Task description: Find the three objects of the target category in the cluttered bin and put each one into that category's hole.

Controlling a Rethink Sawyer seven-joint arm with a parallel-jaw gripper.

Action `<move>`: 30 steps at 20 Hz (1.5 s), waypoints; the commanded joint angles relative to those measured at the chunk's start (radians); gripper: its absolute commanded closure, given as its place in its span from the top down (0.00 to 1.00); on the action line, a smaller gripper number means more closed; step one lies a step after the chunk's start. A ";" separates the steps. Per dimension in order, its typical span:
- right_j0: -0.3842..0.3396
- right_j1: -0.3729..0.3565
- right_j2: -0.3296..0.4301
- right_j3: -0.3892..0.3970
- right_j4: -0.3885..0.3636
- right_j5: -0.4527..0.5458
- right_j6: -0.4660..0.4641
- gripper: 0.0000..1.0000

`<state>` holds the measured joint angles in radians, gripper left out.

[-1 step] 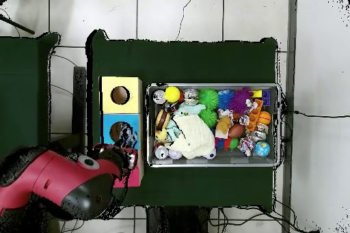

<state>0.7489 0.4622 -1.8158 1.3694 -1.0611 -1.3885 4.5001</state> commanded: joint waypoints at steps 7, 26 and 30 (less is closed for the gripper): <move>-0.022 0.035 0.096 -0.071 0.041 0.025 0.260 0.00; -0.003 0.045 0.159 -0.103 0.045 0.255 0.267 0.00; -0.010 0.044 0.162 -0.095 0.047 0.266 0.278 0.00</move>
<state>0.7565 0.4719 -1.7442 1.3694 -1.0611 -1.1441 4.5001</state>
